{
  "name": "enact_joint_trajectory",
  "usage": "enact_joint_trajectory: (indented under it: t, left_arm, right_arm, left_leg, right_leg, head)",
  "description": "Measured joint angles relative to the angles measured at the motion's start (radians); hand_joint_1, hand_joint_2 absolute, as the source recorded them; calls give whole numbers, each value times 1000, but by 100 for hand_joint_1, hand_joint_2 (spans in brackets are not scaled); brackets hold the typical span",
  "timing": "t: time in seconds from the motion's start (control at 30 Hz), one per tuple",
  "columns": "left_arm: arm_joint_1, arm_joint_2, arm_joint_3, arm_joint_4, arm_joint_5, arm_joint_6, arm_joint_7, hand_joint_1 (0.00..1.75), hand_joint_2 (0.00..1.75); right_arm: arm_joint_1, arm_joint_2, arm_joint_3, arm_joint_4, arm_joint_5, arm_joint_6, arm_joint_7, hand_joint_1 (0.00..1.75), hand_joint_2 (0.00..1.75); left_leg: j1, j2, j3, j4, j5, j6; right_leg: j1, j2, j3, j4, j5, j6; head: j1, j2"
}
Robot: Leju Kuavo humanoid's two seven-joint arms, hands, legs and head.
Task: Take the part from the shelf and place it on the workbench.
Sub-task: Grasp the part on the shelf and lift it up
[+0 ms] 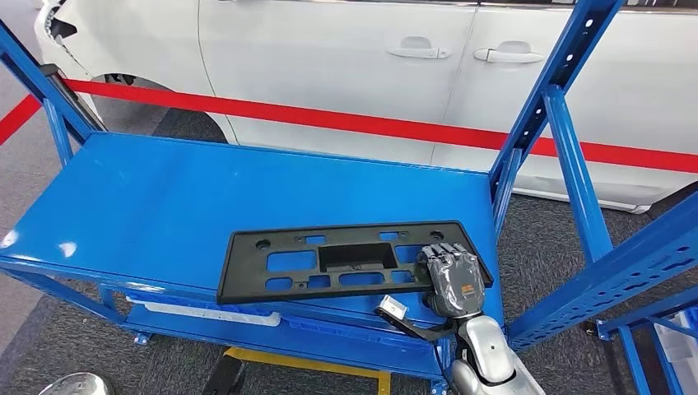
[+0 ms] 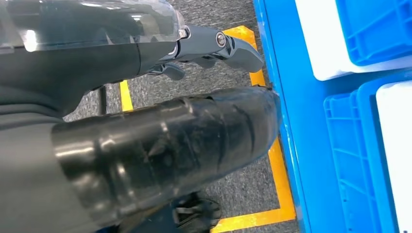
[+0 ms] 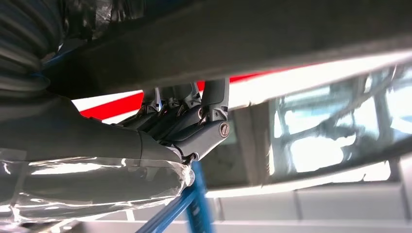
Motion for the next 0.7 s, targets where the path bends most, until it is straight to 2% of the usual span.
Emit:
enact_joint_trajectory:
  t: [0.03, 0.07, 0.1, 0.13, 0.17, 0.23, 0.27, 0.33, 0.4, 0.47, 0.53, 0.57, 0.6, 0.63, 0.7]
  left_arm:
    - [3, 0, 0, 0, 1, 3, 0, 0, 0]
    - [6, 0, 1, 0, 3, 6, 0, 0, 0]
    - [9, 0, 1, 0, 5, 9, -1, 0, 0]
    - [11, 1, 2, 0, 8, 12, -1, 0, 0]
    - [12, 1, 3, 0, 11, 15, -2, 0, 0]
    - [13, 2, 6, 0, 15, 21, -5, 0, 0]
    - [14, 3, 9, 0, 16, 23, -6, 0, 0]
    - [16, 3, 16, 0, 18, 26, -8, 0, 0]
    - [19, 2, 20, 0, 19, 27, -11, 0, 0]
    - [18, 2, 22, 0, 20, 28, -15, 0, 0]
    - [17, 2, 24, 0, 20, 29, -17, 0, 0]
    - [18, 2, 26, 0, 20, 31, -18, 0, 0]
    - [18, 2, 27, 0, 20, 32, -20, 0, 0]
    - [19, 2, 28, 0, 21, 34, -24, 0, 0]
    - [20, 2, 31, 0, 24, 38, -33, 0, 0]
  right_arm:
    - [18, 6, -5, -32, 5, -18, 5, 175, 175]
    - [37, 12, -8, -69, 13, -33, 9, 175, 175]
    - [55, 21, -11, -109, 22, -43, 11, 175, 175]
    - [75, 31, -13, -160, 32, -50, 12, 175, 175]
    - [92, 41, -14, -208, 40, -53, 9, 175, 175]
    - [123, 64, -16, -301, 47, -54, -8, 175, 175]
    - [136, 74, -16, -340, 48, -55, -18, 175, 175]
    - [158, 93, -16, -406, 48, -55, -37, 175, 175]
    - [172, 109, -16, -457, 48, -56, -50, 175, 175]
    - [183, 120, -16, -496, 48, -56, -68, 175, 175]
    - [197, 130, -15, -522, 48, -56, -86, 175, 175]
    - [204, 135, -15, -532, 49, -56, -92, 175, 175]
    - [210, 140, -15, -540, 49, -56, -96, 175, 175]
    - [216, 146, -13, -548, 51, -56, -100, 175, 175]
    - [225, 156, -7, -565, 53, -56, -108, 175, 175]
  left_leg:
    - [1, 0, -30, 65, -25, -4]
    - [1, 0, -49, 105, -34, -6]
    - [1, 0, -51, 108, -22, -7]
    - [2, 0, -33, 68, 9, -6]
    - [2, 0, -2, 1, 49, -3]
    - [-2, 0, 56, -123, 97, 5]
    - [-4, 0, 69, -154, 103, 9]
    - [-6, -1, 72, -166, 100, 17]
    - [-2, 0, 76, -175, 105, 29]
    - [3, 1, 79, -183, 110, 40]
    - [2, 1, 78, -183, 110, 43]
    - [2, 1, 77, -182, 110, 44]
    - [2, 1, 76, -180, 109, 43]
    - [2, 0, 76, -178, 108, 43]
    - [2, -1, 78, -174, 104, 38]
  right_leg:
    - [1, 0, -2, 1, -1, -1]
    - [1, 0, -2, 3, -2, -2]
    - [1, 1, -2, 6, -4, -2]
    - [1, 2, 0, 9, -8, -1]
    - [1, 3, 2, 12, -11, 1]
    - [5, 5, 3, 18, -18, 8]
    - [7, 5, 1, 20, -20, 12]
    - [8, 6, -1, 20, -19, 21]
    - [6, 6, -3, 28, -29, 31]
    - [4, 7, -34, 99, -75, 40]
    - [3, 8, -94, 226, -136, 46]
    - [1, 8, -118, 275, -150, 48]
    - [0, 7, -126, 292, -145, 49]
    - [-1, 7, -115, 268, -121, 48]
    - [-1, 7, -51, 140, -56, 43]
  head:
    - [0, 0]
    - [0, 0]
    - [0, 0]
    - [0, 0]
    - [0, 0]
    - [0, 0]
    - [0, 0]
    - [0, 0]
    - [1, 0]
    - [2, 0]
    - [2, 0]
    - [2, 0]
    - [2, 0]
    - [2, 0]
    - [2, 0]
